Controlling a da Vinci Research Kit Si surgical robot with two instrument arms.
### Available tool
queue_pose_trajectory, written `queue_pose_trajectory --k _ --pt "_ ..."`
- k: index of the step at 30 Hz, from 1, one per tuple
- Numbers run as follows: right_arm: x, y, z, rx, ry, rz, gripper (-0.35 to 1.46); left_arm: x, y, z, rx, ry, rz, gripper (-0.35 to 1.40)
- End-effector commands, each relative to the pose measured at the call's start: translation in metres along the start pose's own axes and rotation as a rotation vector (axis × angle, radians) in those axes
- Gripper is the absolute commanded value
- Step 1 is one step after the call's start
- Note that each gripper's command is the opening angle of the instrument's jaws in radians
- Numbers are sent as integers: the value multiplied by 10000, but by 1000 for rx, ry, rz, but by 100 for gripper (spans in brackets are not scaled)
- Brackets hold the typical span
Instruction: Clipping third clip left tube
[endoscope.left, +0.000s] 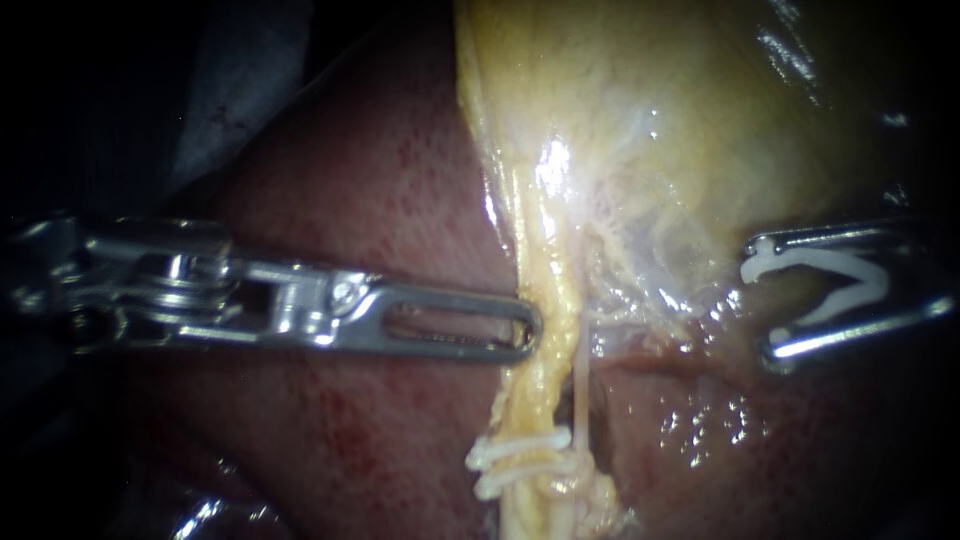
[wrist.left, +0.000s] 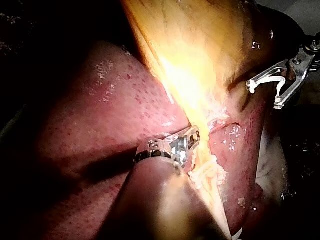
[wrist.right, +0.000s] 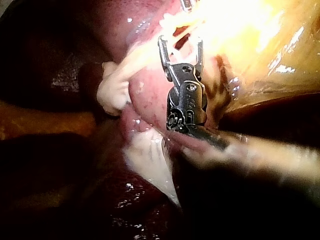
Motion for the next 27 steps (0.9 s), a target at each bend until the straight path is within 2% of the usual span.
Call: queue_pose_trajectory --k 1,8,15,22,27 --pt "0 0 0 0 0 0 60 0 0 0 0 0 0 -35" --pt "-3 -1 5 -3 1 -1 60 4 0 -11 5 5 2 -35" --pt "-10 -3 19 -11 3 -6 60 11 -15 -46 20 19 -1 -35" --pt "-19 -8 38 2 -4 -13 60 14 -32 -81 21 14 -7 -35" --pt "-27 -12 57 18 -12 -21 60 14 -37 -90 21 12 -10 -35"
